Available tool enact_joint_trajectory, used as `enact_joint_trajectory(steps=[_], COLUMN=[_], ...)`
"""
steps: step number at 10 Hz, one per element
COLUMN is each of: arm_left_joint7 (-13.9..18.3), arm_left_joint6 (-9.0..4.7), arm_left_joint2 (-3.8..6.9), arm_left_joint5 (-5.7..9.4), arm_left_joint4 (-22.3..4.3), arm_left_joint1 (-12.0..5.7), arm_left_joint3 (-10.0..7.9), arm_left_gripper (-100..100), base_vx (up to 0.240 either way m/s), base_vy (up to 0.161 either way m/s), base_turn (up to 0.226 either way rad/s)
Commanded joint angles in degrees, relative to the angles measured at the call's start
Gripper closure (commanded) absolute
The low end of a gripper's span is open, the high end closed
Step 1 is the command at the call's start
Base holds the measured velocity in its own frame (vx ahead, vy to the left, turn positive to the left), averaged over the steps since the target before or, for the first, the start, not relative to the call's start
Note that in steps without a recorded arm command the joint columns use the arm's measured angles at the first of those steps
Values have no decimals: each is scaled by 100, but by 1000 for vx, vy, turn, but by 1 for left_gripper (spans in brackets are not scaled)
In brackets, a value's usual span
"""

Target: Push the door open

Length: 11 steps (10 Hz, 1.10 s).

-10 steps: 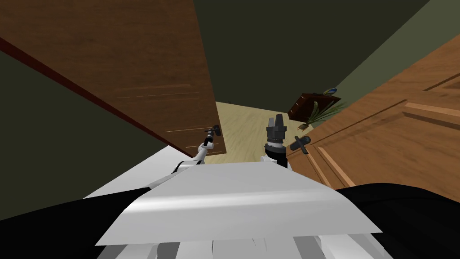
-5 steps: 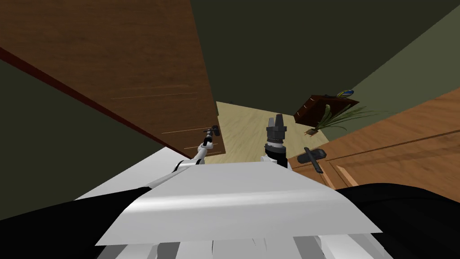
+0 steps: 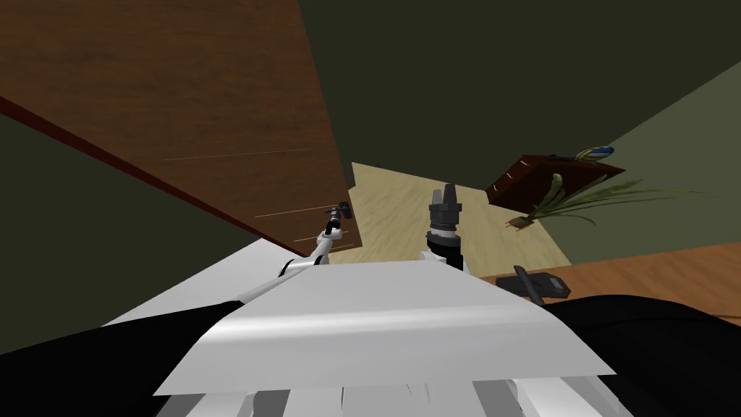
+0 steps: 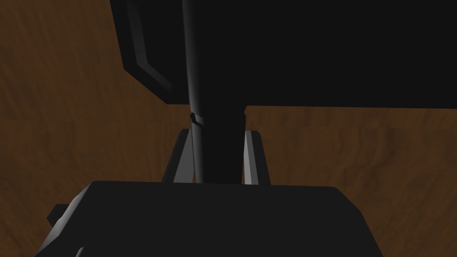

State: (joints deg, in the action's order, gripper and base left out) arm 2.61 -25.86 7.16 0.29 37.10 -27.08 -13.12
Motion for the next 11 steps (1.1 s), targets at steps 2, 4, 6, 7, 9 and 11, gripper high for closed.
enact_joint_trajectory(steps=[2,4,6,7,9,11], arm_left_joint7=[-49,-81,-110,-129,-153,-151], arm_left_joint6=[-34,-45,-54,-60,-68,-95], arm_left_joint2=[63,66,69,71,73,96], arm_left_joint5=[-17,-34,-48,-58,-70,-69], arm_left_joint4=[-15,-44,-69,-86,-108,-185], arm_left_joint1=[3,-9,-20,-27,-37,-64], arm_left_joint3=[-192,-303,-402,-467,-550,-572], arm_left_gripper=[100,100,100,100,100,100], base_vx=[167,172,178,178,170,103], base_vy=[-98,-113,-113,-98,-122,-85], base_turn=[117,97,117,110,100,76])
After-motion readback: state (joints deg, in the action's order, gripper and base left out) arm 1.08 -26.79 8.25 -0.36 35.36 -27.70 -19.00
